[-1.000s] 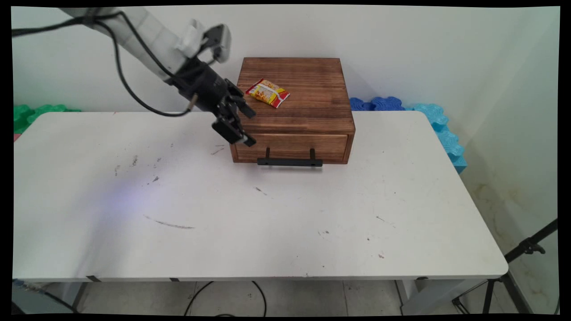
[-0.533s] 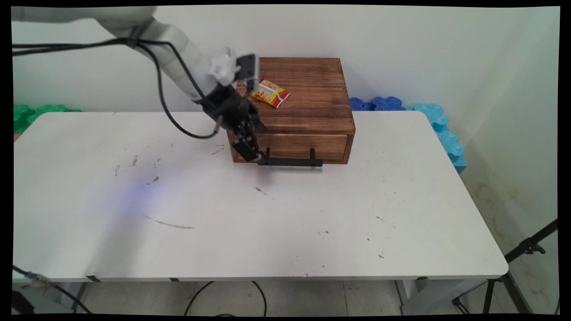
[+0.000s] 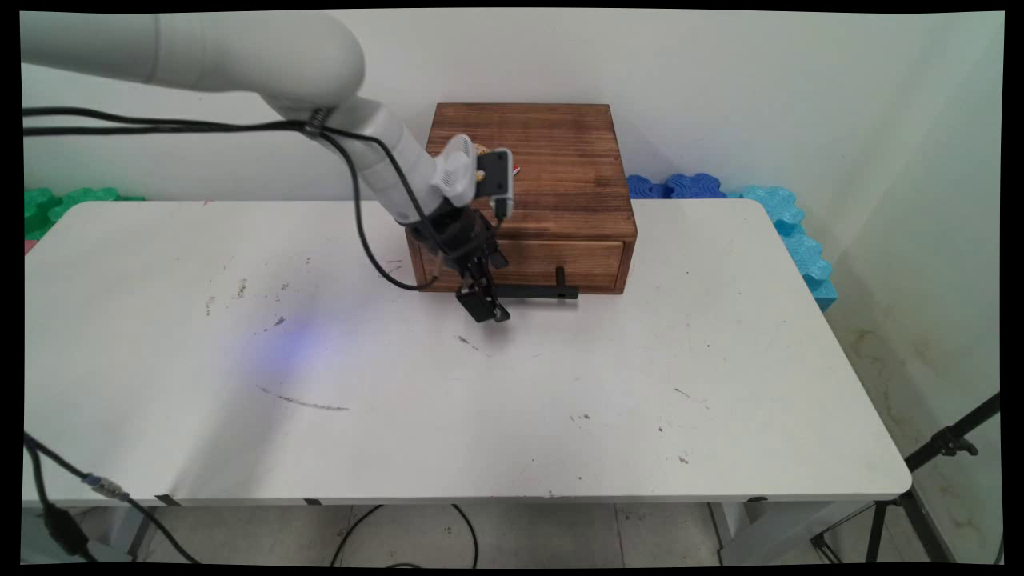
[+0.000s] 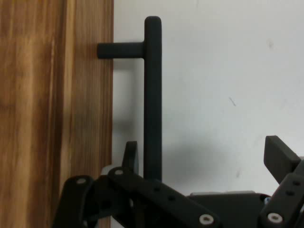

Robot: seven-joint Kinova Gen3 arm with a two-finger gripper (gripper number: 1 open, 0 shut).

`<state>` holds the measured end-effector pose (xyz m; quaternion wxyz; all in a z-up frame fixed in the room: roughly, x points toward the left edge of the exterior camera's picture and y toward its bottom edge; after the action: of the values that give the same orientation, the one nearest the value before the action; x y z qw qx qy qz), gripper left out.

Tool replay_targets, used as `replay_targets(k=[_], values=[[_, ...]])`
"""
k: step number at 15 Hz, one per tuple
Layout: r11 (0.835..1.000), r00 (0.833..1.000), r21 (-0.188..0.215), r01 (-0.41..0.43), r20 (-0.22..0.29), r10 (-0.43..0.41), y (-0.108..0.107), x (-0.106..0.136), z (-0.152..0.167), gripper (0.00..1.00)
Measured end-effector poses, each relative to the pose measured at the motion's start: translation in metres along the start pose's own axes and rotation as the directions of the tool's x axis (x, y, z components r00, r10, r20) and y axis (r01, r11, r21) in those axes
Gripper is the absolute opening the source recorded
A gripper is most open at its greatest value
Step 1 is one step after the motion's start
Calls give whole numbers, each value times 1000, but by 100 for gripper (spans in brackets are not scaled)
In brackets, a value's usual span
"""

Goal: Open the drawer

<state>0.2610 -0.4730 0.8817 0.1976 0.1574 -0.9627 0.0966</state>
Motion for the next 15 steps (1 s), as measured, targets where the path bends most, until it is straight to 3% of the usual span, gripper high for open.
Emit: replay_targets(k=[5,15], values=[[1000,1000,18,-19,14,19,1,9,33,100],[1000,1000,23,-7,30,7,4,18,68,100]])
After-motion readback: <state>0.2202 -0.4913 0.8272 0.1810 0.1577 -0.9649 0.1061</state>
